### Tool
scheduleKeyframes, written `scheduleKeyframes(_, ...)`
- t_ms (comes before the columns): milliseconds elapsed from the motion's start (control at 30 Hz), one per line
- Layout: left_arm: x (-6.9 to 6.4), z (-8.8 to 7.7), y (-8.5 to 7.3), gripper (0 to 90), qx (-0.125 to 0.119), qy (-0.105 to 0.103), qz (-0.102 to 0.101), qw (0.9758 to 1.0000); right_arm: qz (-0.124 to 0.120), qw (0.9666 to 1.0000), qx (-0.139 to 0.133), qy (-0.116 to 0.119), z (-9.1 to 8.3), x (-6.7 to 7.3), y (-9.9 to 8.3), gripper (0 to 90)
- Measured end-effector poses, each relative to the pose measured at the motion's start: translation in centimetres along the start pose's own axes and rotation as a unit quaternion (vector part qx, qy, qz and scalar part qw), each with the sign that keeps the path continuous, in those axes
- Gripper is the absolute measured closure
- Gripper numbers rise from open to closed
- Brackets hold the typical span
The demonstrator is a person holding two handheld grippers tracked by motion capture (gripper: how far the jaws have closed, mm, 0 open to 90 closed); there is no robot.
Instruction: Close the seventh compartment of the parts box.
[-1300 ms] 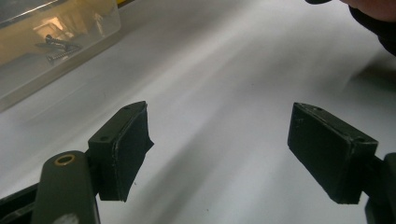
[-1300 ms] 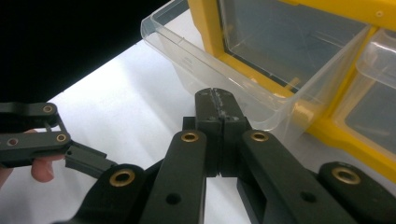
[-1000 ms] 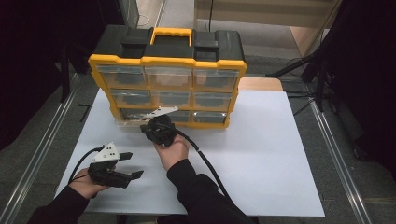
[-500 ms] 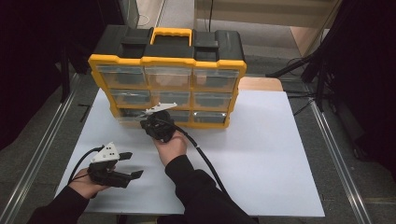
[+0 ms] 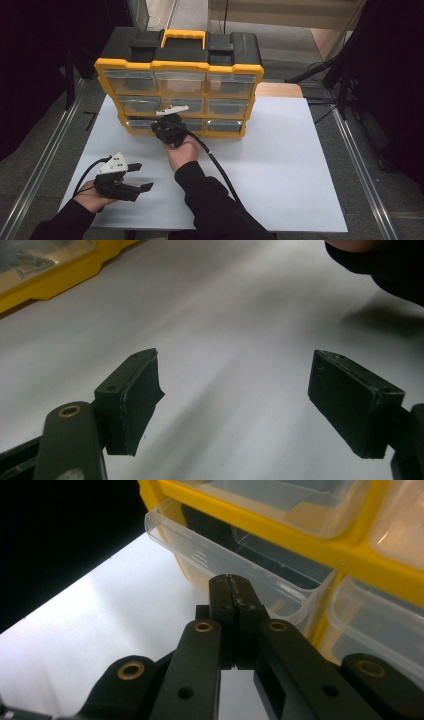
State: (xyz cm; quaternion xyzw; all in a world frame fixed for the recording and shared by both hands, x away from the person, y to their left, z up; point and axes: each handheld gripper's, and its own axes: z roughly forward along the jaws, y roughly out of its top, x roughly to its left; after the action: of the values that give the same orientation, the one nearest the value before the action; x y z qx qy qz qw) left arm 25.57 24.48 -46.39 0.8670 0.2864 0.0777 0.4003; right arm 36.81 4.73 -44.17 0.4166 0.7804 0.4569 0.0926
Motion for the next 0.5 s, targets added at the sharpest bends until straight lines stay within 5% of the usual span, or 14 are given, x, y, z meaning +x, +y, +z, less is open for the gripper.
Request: scheduleKeyframes(500, 0.00, 0.05, -0.02, 20.7, 0.001, 0.000, -0.001, 1.0000, 0.008, 0.9999, -0.004, -0.011, 0.39, -0.38, 0.56, 90.0)
